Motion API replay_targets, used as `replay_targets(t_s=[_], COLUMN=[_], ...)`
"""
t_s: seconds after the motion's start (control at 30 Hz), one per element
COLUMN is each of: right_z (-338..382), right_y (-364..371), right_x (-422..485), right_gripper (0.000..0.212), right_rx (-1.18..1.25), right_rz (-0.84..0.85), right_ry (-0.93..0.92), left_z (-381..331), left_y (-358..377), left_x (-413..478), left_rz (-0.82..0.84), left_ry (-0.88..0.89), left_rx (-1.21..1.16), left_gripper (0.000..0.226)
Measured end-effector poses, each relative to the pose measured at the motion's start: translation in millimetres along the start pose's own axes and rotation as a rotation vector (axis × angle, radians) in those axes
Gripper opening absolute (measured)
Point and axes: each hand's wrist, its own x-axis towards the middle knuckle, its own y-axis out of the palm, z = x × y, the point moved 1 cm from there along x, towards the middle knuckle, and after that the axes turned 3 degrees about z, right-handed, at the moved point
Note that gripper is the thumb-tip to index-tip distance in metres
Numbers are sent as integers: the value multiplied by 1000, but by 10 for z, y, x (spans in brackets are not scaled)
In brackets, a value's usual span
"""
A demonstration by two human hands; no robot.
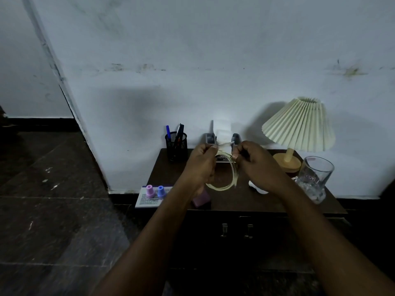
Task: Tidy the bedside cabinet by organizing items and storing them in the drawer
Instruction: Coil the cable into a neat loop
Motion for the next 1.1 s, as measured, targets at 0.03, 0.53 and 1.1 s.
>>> replay_targets(t_s=[0.03,0.53,1.1], right_z=[34,57,-129], right_y=[10,-183,248], right_x=[-6,-19,46], right_gripper=[14,27,27], right_rx=[-100,864,623], right_rz=[-23,183,-75], right_ry=[-40,93,117], left_z=[14,-49,-40], left_y=[5,-39,-46], left_x=[4,46,-5], left_rz=[-45,-133,63], left_ry=[49,375,-79], left_rx=[88,445,-265], left_gripper=[20,14,25])
